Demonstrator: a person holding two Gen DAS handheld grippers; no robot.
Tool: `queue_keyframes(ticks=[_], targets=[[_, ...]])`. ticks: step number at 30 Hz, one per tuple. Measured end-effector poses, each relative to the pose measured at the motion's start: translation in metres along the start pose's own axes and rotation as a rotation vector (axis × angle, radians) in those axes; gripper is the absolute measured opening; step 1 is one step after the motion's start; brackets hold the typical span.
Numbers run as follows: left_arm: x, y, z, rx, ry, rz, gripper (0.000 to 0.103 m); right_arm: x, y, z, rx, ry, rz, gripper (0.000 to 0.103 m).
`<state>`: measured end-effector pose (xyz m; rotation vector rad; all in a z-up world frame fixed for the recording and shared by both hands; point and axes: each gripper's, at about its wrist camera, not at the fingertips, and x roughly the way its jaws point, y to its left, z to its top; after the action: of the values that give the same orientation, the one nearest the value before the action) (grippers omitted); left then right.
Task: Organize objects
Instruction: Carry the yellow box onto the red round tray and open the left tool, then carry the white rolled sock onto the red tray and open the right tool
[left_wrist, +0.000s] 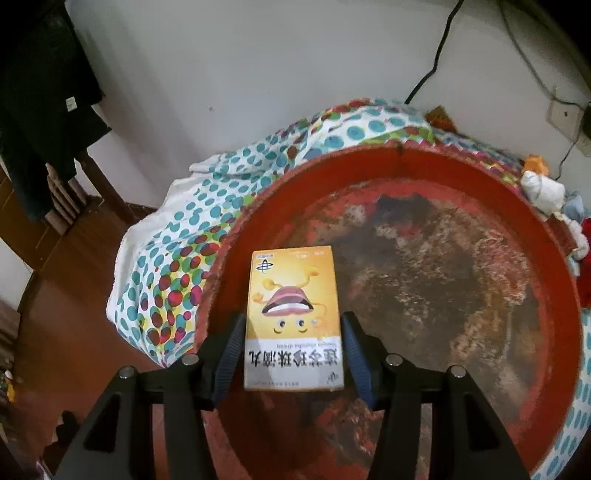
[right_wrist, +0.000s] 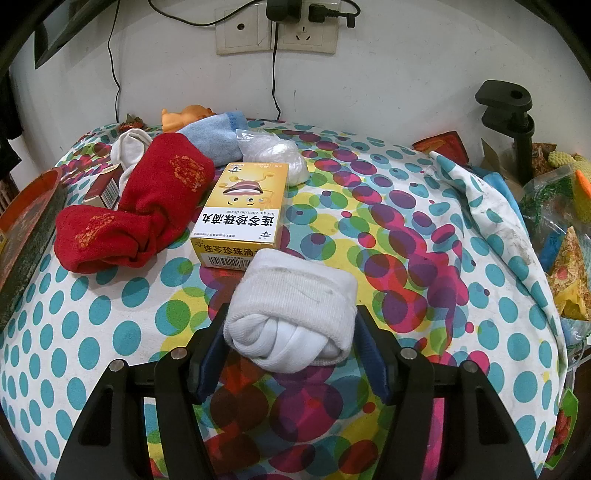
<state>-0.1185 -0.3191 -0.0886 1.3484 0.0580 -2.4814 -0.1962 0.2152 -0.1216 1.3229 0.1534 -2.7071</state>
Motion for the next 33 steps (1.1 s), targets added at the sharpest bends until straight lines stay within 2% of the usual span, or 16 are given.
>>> queue_keyframes(ticks=[7, 10, 13, 17, 22, 28, 33], targets=[[-0.047, -0.018, -0.026, 0.038, -0.073, -0.027, 0.054, 0.0, -0.001, 0.0, -0.002, -0.001, -0.004, 0.06], [-0.066, -0.025, -0.046, 0.024, -0.078, -0.008, 0.056, 0.0, 0.0, 0.0, -0.011, -0.004, -0.006, 0.058], [-0.081, -0.03, -0.065, 0.021, -0.098, -0.048, 0.056, 0.0, 0.002, 0.0, -0.025, -0.009, -0.018, 0.057], [-0.096, -0.038, -0.084, 0.036, -0.156, 0.005, 0.056, -0.002, 0.005, 0.0, -0.038, -0.013, -0.039, 0.057], [-0.104, -0.029, -0.088, 0.008, -0.168, -0.052, 0.056, -0.004, 0.01, -0.001, -0.047, -0.016, -0.07, 0.057], [-0.101, -0.014, -0.092, -0.034, -0.141, -0.063, 0.057, -0.015, 0.018, -0.01, 0.007, -0.024, -0.123, 0.057], [-0.103, -0.001, -0.092, -0.075, -0.153, -0.086, 0.057, -0.041, 0.033, -0.019, 0.048, -0.062, -0.096, 0.057]])
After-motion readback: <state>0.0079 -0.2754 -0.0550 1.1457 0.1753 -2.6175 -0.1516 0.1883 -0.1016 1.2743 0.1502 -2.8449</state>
